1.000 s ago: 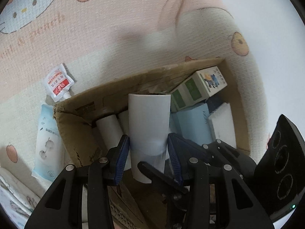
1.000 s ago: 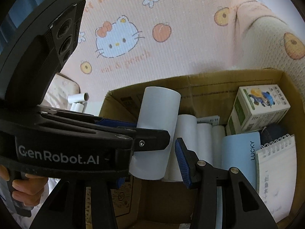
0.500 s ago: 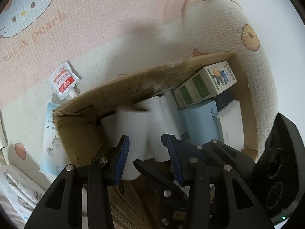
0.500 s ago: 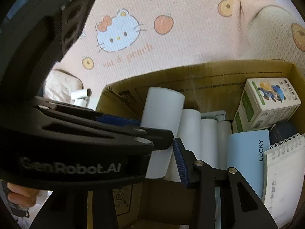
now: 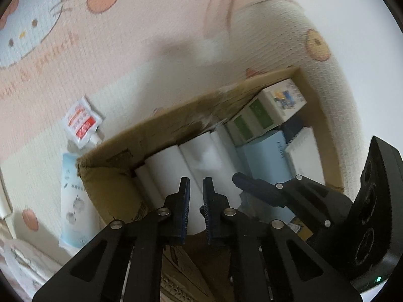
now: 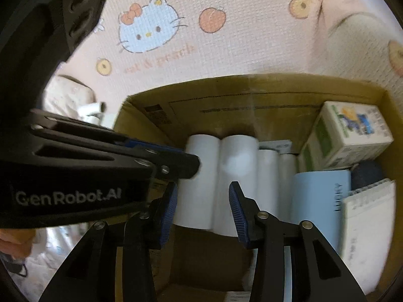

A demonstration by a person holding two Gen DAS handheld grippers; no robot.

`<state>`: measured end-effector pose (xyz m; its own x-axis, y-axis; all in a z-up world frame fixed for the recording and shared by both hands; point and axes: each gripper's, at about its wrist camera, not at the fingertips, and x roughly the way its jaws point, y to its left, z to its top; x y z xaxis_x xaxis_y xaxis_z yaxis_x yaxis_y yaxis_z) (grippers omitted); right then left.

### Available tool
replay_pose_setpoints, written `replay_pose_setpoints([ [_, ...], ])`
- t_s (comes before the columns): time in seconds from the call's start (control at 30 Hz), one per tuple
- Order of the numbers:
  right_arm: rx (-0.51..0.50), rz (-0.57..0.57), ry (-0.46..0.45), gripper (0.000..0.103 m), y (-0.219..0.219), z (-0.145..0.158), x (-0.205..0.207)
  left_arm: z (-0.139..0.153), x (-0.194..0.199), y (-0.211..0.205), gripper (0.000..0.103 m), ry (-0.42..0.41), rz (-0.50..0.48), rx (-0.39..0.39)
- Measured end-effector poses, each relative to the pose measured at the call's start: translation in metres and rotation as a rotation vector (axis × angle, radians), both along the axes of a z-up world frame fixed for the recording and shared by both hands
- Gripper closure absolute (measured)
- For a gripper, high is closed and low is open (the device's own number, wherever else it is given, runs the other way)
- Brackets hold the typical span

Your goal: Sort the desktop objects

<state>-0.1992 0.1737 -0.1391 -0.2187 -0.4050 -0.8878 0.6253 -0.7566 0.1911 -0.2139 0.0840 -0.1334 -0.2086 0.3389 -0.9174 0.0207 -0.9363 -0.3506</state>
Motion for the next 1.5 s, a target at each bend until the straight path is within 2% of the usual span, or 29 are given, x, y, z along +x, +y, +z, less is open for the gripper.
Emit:
replay_pose_setpoints([
  [0.17,0.013,-0.052,0.016,0.064,0.012,0.012,-0.003,0.018,0.01,0.0,0.091,0.14,-0.016,0.034],
  [0.3,0.098,-0.083,0.067,0.064,0.019,0.025,0.01,0.032,0.029,-0.003,0.091,0.273,0.021,0.055],
  [0.37,0.092,-0.117,0.073,0.064,0.022,0.031,0.02,0.038,0.042,-0.004,0.091,0.313,0.035,0.093],
  [0.43,0.076,-0.146,0.056,0.064,0.024,0.032,0.027,0.046,0.055,-0.003,0.091,0.353,0.042,0.098],
  [0.53,0.117,-0.15,0.017,0.063,0.015,0.025,0.046,0.054,0.074,-0.004,0.084,0.395,0.05,0.054],
  [0.6,0.14,-0.165,0.03,0.063,0.017,0.026,0.06,0.057,0.085,-0.006,0.071,0.399,0.046,0.013],
  [0.67,0.146,-0.188,0.029,0.063,0.015,0.03,0.072,0.061,0.094,-0.011,0.066,0.405,0.056,-0.018],
  [0.83,0.161,-0.27,0.088,0.062,0.01,0.051,0.089,0.076,0.114,-0.028,0.058,0.434,0.116,-0.018],
  [0.9,0.166,-0.317,0.117,0.061,0.013,0.064,0.098,0.083,0.125,-0.032,0.05,0.456,0.125,-0.029],
  [0.97,0.168,-0.358,0.144,0.057,0.016,0.078,0.107,0.089,0.136,-0.031,0.047,0.476,0.111,-0.049],
  [1.03,0.183,-0.386,0.179,0.042,0.018,0.091,0.12,0.095,0.15,-0.03,0.045,0.501,0.108,-0.086],
  [1.07,0.19,-0.392,0.198,0.039,0.02,0.098,0.129,0.097,0.155,-0.029,0.044,0.503,0.11,-0.098],
  [1.17,0.175,-0.405,0.244,0.037,0.02,0.118,0.143,0.105,0.169,-0.028,0.041,0.499,0.11,-0.113],
  [1.27,0.166,-0.426,0.278,0.035,0.018,0.135,0.154,0.117,0.183,-0.035,0.036,0.528,0.14,-0.093],
  [1.5,0.17,-0.466,0.351,0.021,0.015,0.159,0.187,0.142,0.224,-0.051,0.034,0.613,0.195,-0.096],
])
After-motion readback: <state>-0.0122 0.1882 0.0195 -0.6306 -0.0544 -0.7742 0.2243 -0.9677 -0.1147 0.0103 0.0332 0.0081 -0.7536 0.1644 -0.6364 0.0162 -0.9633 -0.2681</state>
